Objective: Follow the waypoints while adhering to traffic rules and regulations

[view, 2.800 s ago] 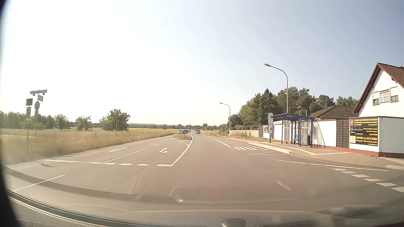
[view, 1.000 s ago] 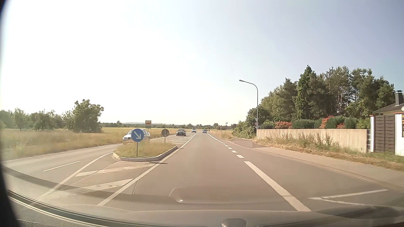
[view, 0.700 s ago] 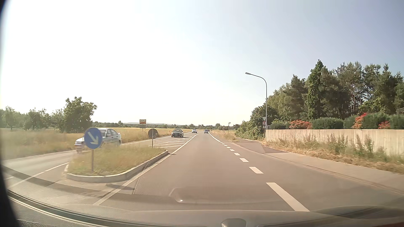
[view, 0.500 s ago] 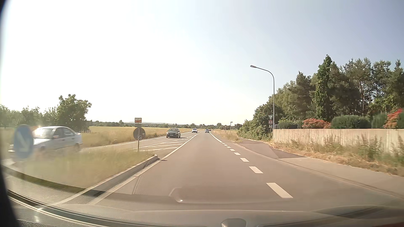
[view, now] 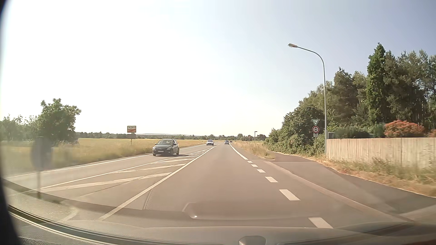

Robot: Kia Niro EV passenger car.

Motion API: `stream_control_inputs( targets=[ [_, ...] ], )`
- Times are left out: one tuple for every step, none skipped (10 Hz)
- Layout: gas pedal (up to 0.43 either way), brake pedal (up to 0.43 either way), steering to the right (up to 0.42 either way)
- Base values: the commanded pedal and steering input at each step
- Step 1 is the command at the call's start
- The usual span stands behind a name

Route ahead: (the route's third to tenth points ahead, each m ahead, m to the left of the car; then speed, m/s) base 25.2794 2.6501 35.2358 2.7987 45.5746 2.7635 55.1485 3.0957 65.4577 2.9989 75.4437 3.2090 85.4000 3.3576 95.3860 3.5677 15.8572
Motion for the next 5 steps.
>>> stream_control_inputs(
  targets=[
    [0.118, 0.03, -0.006],
    [0.13, 0.024, -0.007],
    [0.13, 0.03, -0.006],
    [0.138, 0.03, -0.006],
    [0.138, 0.03, -0.005]
  ],
)
